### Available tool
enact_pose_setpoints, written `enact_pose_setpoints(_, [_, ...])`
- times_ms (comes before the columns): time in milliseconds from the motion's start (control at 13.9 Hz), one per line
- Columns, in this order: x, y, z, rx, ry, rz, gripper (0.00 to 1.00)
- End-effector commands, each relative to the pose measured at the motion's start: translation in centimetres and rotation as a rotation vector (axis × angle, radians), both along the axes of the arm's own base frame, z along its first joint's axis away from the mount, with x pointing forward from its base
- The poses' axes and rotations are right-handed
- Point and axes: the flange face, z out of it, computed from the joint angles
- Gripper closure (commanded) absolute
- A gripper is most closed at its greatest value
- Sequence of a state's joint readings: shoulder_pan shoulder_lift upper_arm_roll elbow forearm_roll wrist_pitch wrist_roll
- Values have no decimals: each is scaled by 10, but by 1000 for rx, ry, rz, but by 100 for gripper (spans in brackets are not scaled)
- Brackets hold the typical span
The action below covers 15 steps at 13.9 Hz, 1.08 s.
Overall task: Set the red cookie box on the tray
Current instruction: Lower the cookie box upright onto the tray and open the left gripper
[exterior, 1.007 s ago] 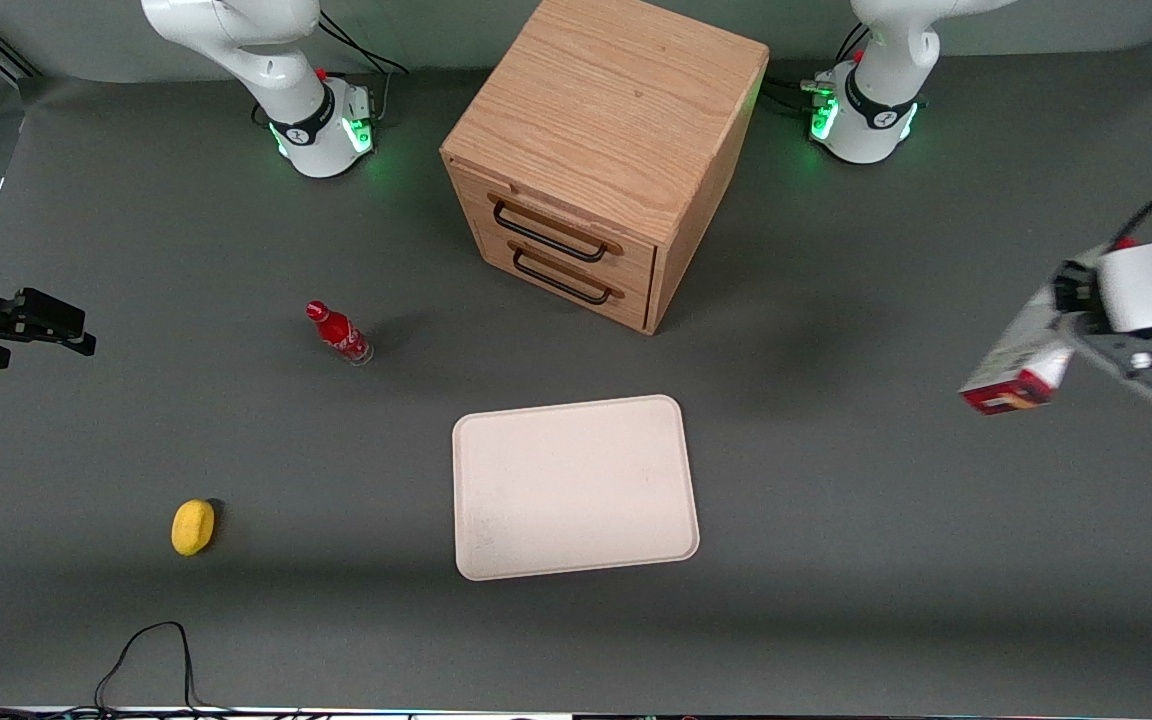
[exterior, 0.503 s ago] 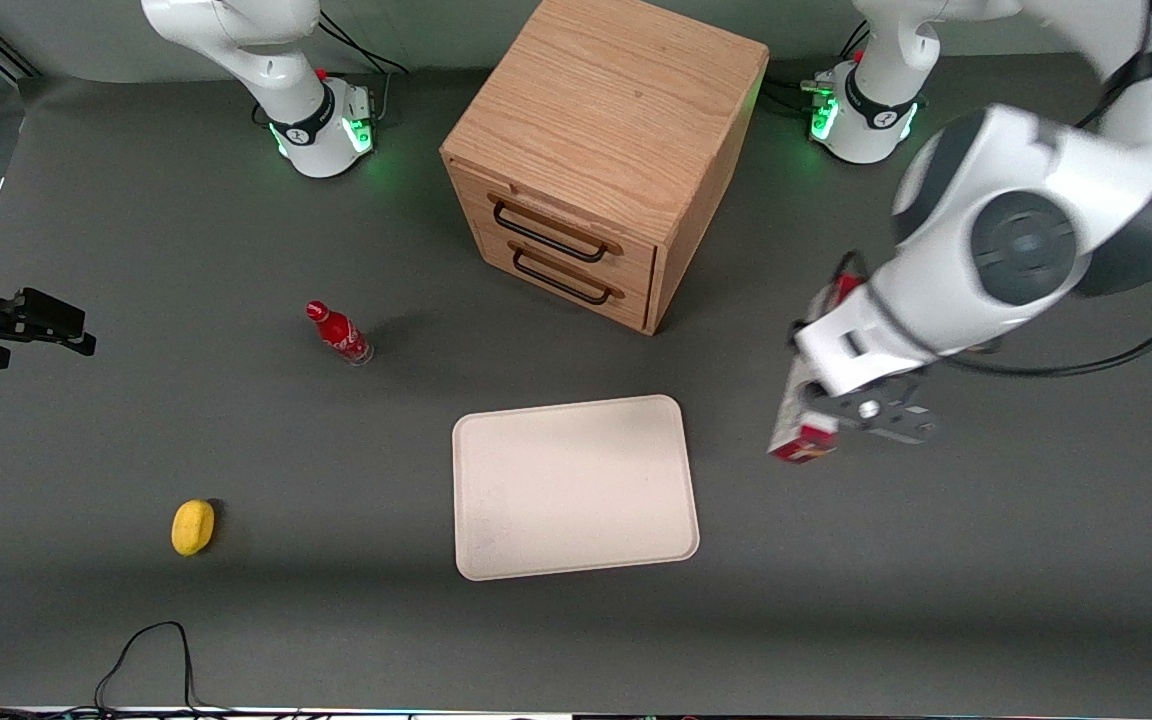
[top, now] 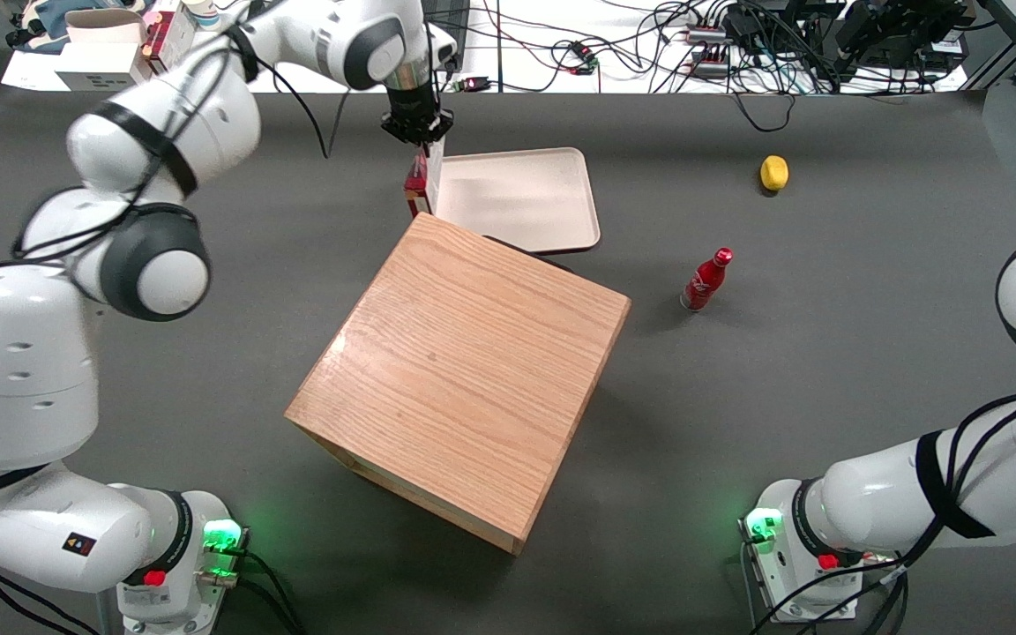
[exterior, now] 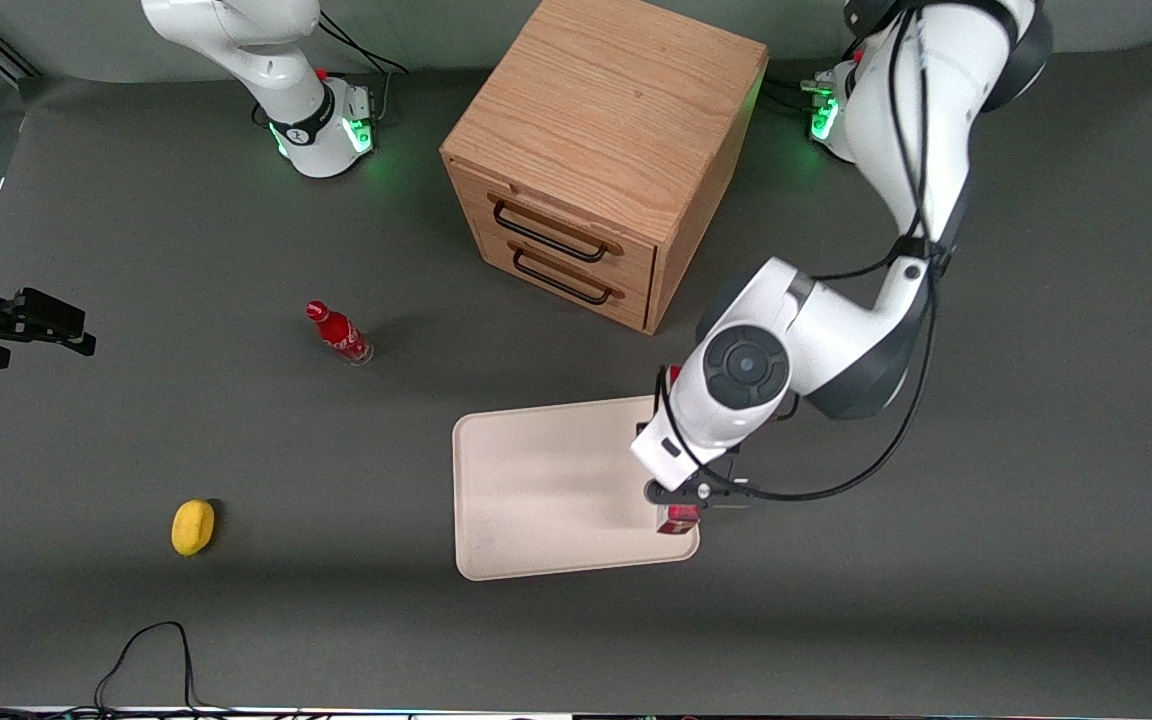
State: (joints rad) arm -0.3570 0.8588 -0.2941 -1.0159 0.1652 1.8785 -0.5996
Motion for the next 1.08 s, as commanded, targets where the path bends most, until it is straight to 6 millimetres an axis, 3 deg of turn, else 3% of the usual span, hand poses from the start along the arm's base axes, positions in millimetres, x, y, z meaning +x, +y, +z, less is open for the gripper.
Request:
enact_pose_setpoints(0, [9,-17,-22,35,-76,51,100])
enact_pose_setpoints(72, [9,-20,-36,48,-82,54,100])
enact_pose_setpoints(575, [11,-8,-76,56,-30,210,100])
enact_pose_setpoints(1007, [7,-8,-81,31,22,235,100])
